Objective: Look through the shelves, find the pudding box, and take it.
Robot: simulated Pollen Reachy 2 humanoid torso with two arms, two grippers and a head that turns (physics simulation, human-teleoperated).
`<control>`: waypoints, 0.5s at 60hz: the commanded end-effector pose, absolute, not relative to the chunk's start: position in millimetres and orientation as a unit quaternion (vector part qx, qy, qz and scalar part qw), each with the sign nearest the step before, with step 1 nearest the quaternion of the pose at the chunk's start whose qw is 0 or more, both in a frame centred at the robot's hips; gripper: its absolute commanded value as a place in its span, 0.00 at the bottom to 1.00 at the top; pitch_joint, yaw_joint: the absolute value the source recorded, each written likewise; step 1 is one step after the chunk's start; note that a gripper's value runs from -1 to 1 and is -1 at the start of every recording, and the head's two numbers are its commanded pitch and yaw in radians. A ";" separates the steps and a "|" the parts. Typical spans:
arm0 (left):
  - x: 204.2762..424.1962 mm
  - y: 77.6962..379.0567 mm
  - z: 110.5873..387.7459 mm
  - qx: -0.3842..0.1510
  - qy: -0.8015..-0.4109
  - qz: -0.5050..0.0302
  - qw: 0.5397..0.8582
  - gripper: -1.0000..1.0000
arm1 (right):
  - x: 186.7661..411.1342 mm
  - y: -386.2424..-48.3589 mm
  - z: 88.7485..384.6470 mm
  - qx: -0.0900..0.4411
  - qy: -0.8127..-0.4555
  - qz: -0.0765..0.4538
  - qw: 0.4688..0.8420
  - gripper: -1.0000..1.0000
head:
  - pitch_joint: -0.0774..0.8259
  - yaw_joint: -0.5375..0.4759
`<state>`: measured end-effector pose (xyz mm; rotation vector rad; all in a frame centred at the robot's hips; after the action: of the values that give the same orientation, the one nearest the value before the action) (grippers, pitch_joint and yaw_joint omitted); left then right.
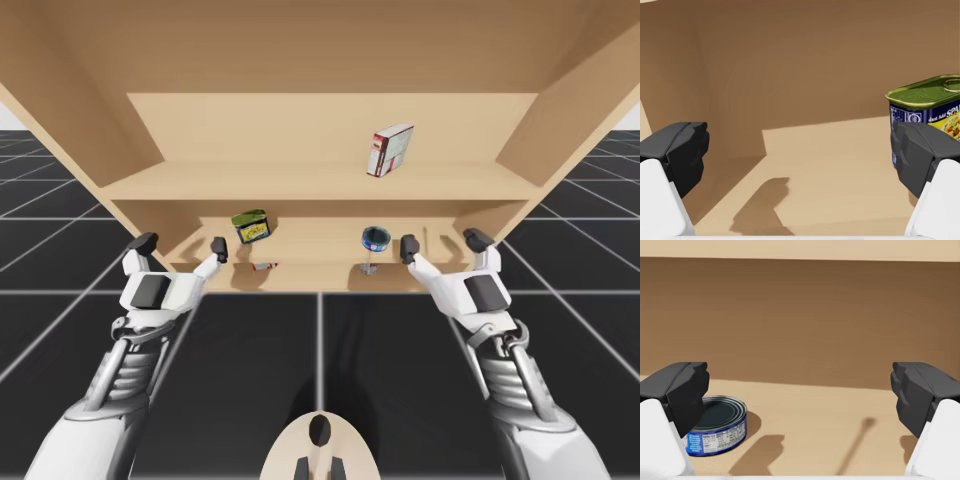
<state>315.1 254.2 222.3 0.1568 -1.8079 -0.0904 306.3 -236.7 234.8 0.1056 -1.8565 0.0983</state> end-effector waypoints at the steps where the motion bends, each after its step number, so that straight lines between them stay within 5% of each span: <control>1: 315.5 254.6 221.9 0.070 -0.785 -0.040 0.614 0.00 | 303.4 -234.8 234.0 0.022 -0.804 0.014 0.595 0.00 | 0.08 0.55; 17: 316.6 256.2 221.6 0.074 -0.785 -0.039 0.613 0.00 | 306.7 -240.1 238.5 0.044 -0.801 0.011 0.596 0.00 | 0.18 0.53; 30: 316.6 255.5 221.5 0.071 -0.786 -0.040 0.613 0.00 | 306.5 -238.5 238.1 0.042 -0.803 0.015 0.595 0.00 | 0.22 0.38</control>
<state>316.5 255.8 221.8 0.1661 -1.8112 -0.0909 306.6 -241.2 239.8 0.0870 -1.8694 0.0421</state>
